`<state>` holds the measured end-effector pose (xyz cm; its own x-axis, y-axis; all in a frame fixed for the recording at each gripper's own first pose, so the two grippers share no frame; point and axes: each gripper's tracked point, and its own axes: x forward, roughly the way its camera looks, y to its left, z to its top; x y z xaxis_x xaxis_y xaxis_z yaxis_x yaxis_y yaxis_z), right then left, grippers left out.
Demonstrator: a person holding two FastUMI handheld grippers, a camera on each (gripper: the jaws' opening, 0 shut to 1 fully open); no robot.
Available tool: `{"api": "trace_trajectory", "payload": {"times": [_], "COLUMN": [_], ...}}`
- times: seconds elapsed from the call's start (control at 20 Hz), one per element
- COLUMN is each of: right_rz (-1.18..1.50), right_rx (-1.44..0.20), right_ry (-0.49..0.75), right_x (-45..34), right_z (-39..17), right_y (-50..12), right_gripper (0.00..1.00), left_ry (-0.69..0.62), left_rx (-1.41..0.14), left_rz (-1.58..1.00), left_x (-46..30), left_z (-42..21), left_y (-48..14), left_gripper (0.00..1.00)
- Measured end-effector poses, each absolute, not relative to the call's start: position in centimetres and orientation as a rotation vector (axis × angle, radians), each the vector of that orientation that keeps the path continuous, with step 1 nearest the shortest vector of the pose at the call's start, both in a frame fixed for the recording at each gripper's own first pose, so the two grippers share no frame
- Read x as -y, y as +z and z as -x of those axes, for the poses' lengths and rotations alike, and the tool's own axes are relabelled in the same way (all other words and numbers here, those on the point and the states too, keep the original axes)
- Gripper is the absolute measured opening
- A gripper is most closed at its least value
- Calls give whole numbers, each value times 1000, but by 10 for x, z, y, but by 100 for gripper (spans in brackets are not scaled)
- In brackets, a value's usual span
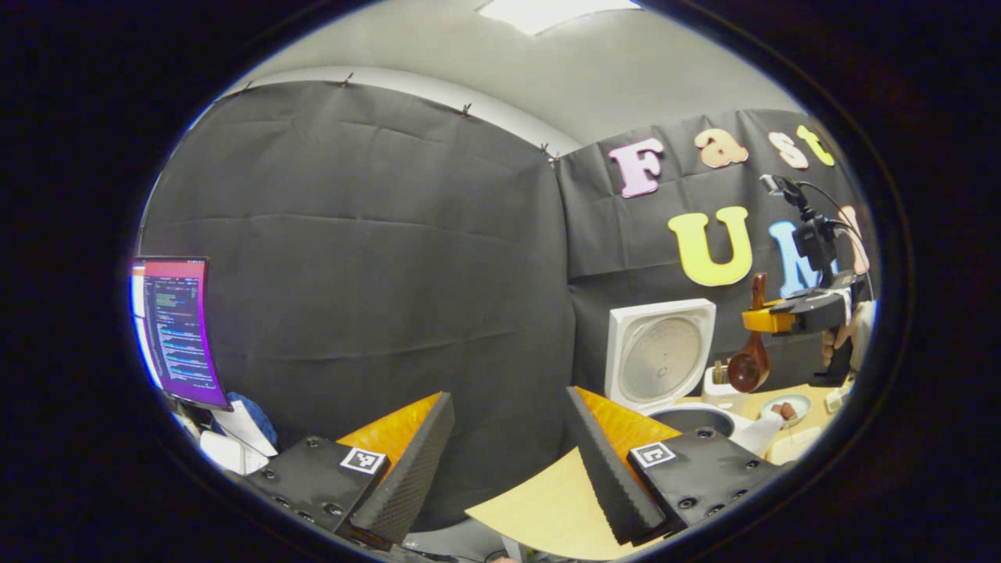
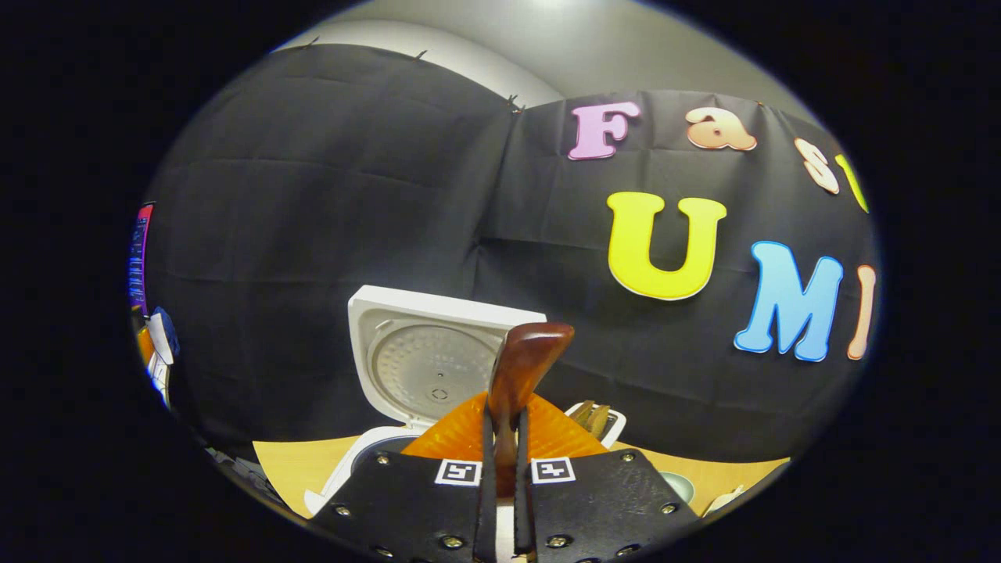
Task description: Close the left gripper, press the button to open the rice cooker; take a wooden spoon from the chopstick holder with the right hand, scoop a spoonful of rice and pour it into the rice cooker, then put the wooden spoon back into the chopstick holder.
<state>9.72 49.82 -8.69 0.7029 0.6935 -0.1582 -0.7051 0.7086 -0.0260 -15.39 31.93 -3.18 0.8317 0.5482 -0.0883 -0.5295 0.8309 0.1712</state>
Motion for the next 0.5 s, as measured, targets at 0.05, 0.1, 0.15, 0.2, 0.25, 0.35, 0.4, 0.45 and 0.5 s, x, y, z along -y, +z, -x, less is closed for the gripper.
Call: {"api": "trace_trajectory", "payload": {"times": [0.05,0.1,0.15,0.2,0.25,0.35,0.4,0.45,0.5], "right_rz": [81,75,70,61,52,34,25,15,5], "right_rx": [-133,-128,-128,-128,-127,-134,-141,-148,-153], "right_ry": [763,746,728,711,690,641,619,597,574], "right_x": [-493,-485,-475,-467,-458,-433,-416,-397,-381], "right_z": [-102,-104,-105,-106,-108,-112,-112,-114,-117], "right_y": [-85,-83,-80,-78,-77,-79,-79,-79,-78], "right_gripper": [9,9,9,9,9,9,9,9,9], "left_ry": [556,540,521,502,483,448,432,415,401], "left_rx": [-126,-118,-111,-105,-102,-95,-91,-90,-88], "left_rz": [-144,-145,-143,-139,-138,-138,-135,-130,-125], "left_x": [-311,-303,-295,-286,-278,-260,-251,-242,-234], "left_z": [148,140,134,126,119,107,102,97,92], "left_y": [-28,-25,-23,-22,-21,-19,-18,-18,-18], "left_gripper": [94,94,93,93,93,92,92,92,92]}}
